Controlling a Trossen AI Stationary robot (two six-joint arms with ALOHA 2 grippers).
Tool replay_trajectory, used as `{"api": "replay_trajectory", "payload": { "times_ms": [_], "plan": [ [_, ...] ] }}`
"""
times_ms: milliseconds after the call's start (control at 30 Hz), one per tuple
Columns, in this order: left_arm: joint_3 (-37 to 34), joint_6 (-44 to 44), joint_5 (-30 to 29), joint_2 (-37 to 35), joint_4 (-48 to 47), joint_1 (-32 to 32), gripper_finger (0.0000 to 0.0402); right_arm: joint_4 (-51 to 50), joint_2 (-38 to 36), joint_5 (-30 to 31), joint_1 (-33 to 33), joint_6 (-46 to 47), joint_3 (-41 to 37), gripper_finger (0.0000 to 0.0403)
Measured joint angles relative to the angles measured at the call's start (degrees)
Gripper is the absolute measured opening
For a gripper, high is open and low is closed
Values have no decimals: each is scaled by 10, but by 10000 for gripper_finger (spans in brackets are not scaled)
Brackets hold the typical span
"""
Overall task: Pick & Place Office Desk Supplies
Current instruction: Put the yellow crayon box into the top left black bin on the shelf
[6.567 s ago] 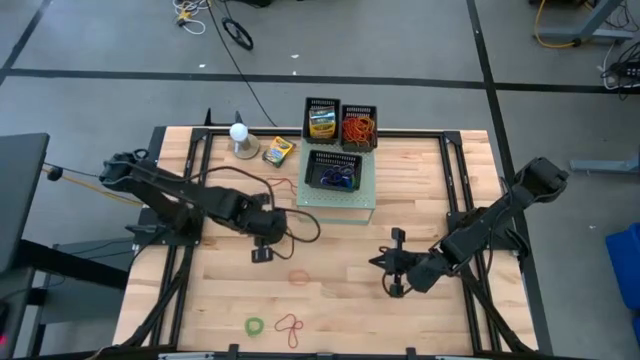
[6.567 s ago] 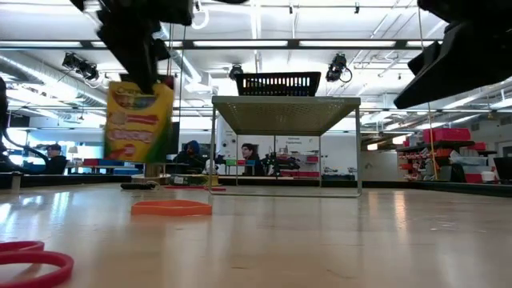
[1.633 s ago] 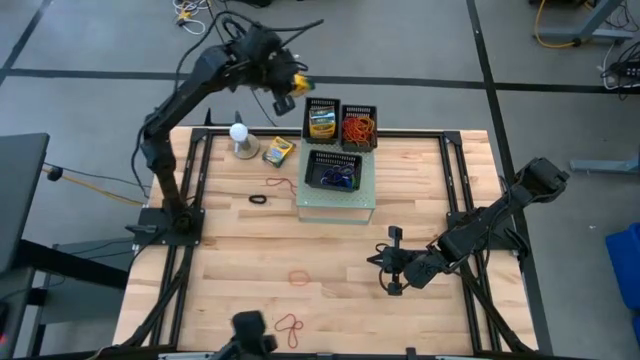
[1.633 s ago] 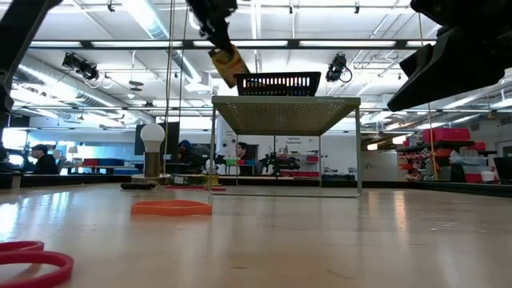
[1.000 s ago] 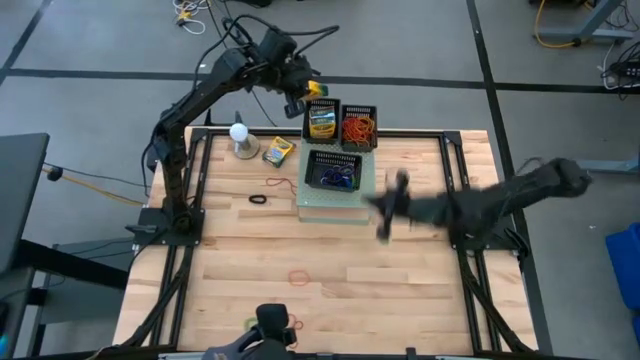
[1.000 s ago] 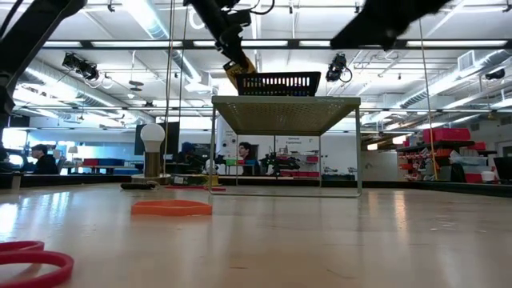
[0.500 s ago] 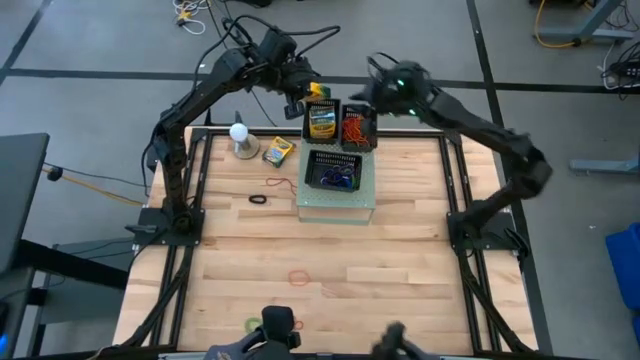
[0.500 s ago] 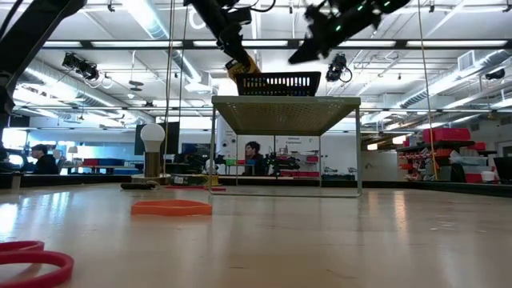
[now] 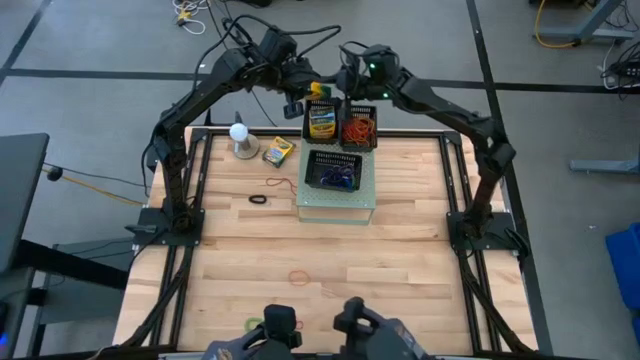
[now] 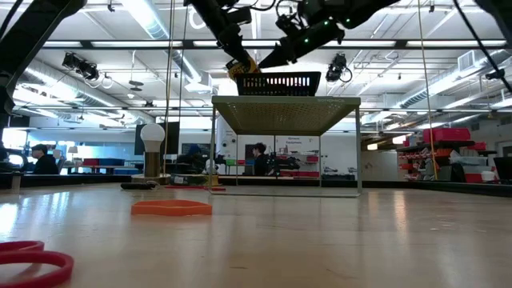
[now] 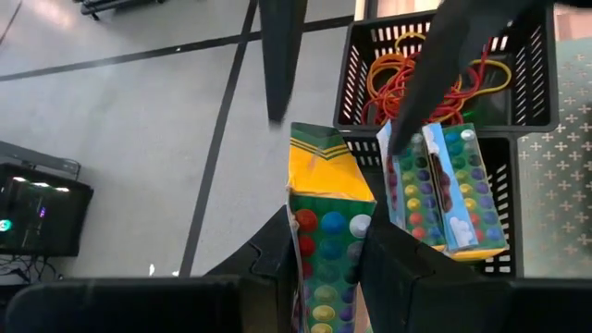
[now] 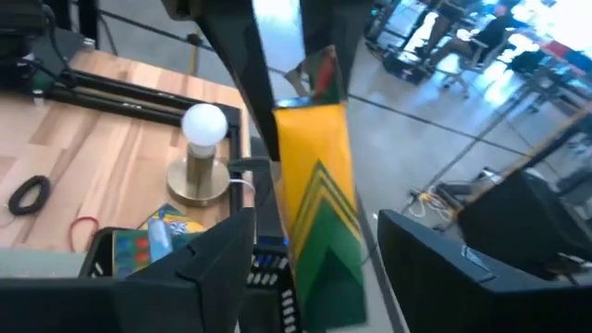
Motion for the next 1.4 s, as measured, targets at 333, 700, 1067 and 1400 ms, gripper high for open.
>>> {"api": "replay_trajectory", "payload": {
  "times_ms": [333, 700, 1067, 1400],
  "plan": [
    [0, 1, 2, 0, -5, 0, 94, 4, 44, -34, -1, 2, 32, 167],
    [0, -4, 0, 0, 7, 0, 121, 3, 45, -51, -11, 23, 32, 115],
    [0, 10, -36, -3, 39, 13, 255, 87, 50, -155, -52, 73, -16, 115],
    [0, 21, 111, -4, 34, 79, 286, 258, 50, -202, -64, 142, -120, 114]
  ]
}}
